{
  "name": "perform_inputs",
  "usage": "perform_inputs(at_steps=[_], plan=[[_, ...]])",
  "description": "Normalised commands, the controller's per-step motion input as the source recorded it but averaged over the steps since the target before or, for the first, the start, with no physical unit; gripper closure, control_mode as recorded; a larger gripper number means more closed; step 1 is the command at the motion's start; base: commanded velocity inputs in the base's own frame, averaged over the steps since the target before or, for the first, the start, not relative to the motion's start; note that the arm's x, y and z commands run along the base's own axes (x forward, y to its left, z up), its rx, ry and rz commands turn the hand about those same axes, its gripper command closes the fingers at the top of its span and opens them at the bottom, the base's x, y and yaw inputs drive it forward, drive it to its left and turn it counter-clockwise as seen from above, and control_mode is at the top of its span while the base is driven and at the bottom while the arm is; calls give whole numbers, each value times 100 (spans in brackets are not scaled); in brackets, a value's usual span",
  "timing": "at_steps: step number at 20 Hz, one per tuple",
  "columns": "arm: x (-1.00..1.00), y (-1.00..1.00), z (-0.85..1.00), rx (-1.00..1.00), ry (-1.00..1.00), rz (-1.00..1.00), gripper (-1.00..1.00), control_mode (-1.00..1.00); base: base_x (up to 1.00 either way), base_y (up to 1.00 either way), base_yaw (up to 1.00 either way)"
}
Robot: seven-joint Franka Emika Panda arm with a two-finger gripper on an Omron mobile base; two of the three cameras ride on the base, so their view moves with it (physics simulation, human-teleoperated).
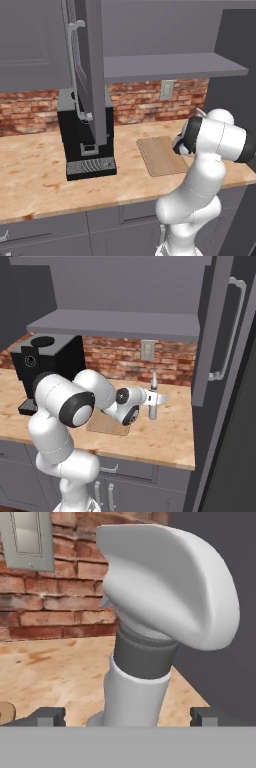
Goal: Grab the spray bottle from the cabinet, then place it next to the cutting board for sanitizing. Then grab the dish brush from the countertop next to the sink and place it next to the cutting board.
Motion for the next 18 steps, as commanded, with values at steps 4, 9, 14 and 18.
perform_inputs(at_steps=[4,9,14,18], plan=[[-36,0,4,0,-2,0,-100,-100,0,0,0],[-74,17,44,5,-4,1,-100,-100,0,0,0],[-62,18,61,8,-1,2,-100,-100,0,0,0],[-53,19,82,10,-4,1,-100,-100,0,0,0]])
